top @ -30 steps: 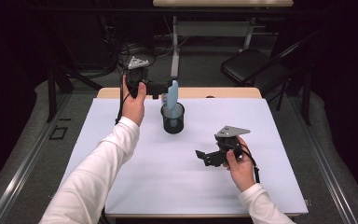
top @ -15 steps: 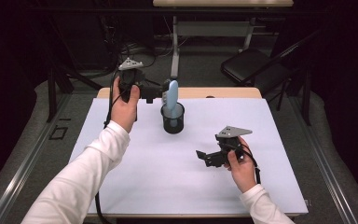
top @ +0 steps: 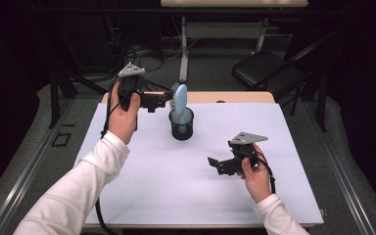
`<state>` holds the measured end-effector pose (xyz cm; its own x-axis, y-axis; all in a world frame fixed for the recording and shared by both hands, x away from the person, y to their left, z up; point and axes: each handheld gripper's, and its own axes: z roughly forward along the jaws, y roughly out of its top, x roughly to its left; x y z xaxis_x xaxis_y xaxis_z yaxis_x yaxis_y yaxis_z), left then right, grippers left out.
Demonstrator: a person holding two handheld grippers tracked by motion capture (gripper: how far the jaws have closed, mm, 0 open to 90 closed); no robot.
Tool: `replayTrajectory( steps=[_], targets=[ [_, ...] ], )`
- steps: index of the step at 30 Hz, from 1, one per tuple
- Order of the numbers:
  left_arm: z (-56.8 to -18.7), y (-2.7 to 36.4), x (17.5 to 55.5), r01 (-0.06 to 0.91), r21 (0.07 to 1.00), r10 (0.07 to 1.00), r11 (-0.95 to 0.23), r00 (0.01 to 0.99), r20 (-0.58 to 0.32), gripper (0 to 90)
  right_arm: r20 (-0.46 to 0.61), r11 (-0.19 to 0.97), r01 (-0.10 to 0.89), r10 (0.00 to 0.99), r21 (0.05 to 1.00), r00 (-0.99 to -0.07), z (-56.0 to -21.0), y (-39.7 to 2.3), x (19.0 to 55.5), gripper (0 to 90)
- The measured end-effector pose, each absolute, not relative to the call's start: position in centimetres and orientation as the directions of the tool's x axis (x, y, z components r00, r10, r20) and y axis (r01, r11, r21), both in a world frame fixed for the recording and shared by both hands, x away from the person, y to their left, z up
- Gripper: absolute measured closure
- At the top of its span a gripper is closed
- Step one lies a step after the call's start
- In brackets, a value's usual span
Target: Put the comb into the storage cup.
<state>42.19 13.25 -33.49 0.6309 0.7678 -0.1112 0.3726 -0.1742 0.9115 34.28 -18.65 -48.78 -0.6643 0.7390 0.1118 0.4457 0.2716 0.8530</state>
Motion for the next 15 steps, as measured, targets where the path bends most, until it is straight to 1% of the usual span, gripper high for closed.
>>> replayTrajectory(
  steps=[7, 11, 15],
  targets=[
    [-33.6, 13.6, 41.6, 0.373, 0.902, 0.774, -0.218, 0.629, -0.073, 1.5, 0.111, 0.275, 0.446, 0.738, 0.852, -0.666, -48.8, -18.5, 34.3, 0.0],
    [-33.7, 13.9, 41.2, 0.385, 0.891, 0.773, -0.24, 0.632, -0.065, 2.7, 0.107, 0.279, 0.443, 0.736, 0.852, -0.669, -48.7, -18.4, 34.4, 0.0],
    [-33.8, 14.3, 40.9, 0.388, 0.891, 0.771, -0.237, 0.633, -0.071, 3.1, 0.107, 0.278, 0.442, 0.736, 0.853, -0.668, -48.7, -18.4, 34.4, 0.0]
  ],
)
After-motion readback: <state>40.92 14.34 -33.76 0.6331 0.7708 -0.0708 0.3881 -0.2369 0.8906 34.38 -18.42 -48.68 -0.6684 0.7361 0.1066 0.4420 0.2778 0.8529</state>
